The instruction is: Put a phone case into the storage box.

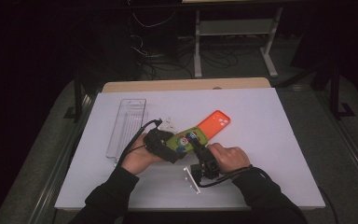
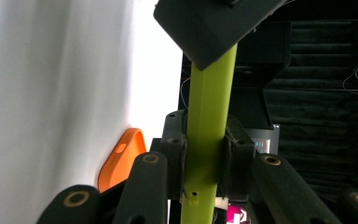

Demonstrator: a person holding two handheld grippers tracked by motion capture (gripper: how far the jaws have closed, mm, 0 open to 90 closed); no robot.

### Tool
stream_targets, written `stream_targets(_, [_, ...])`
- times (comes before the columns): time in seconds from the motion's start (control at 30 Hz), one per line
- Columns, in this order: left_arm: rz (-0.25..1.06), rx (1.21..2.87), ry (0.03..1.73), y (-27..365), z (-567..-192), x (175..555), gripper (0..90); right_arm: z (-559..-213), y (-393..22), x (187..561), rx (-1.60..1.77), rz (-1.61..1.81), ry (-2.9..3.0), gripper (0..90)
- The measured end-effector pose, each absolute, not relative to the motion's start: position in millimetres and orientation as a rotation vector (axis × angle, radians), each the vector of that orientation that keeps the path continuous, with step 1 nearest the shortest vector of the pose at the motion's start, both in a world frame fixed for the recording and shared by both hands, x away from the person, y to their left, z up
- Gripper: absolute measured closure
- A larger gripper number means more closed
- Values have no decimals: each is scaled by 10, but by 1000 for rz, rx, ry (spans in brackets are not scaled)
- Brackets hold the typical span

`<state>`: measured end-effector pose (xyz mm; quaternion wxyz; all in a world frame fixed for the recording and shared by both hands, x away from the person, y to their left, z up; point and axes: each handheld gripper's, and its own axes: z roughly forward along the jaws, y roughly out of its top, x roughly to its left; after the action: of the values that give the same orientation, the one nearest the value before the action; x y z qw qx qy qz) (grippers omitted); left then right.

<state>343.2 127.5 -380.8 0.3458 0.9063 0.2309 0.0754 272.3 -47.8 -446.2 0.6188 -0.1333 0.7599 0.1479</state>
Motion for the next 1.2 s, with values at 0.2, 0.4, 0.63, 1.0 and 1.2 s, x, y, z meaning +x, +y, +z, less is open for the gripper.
stream_targets(0.2, [197,2344,603,1266,-3817,3431,150,-4468,-485,2720,-313,339,1737,748])
stream_targets(0.4, [195,2328,609,1271,-3828,3429,140,-4466,-480,2721,-315,338,1734,752])
stream_targets(0.63, [159,2325,593,1276,-3834,3430,0,-4464,-492,2735,-279,360,1715,753])
stream_targets(1.0, [163,2250,603,1452,-3743,3455,0,-4374,-620,2812,-202,370,1774,753])
stream_targets(1.2, [197,2255,598,1540,-3704,3475,0,-4352,-699,2867,-142,394,1830,753])
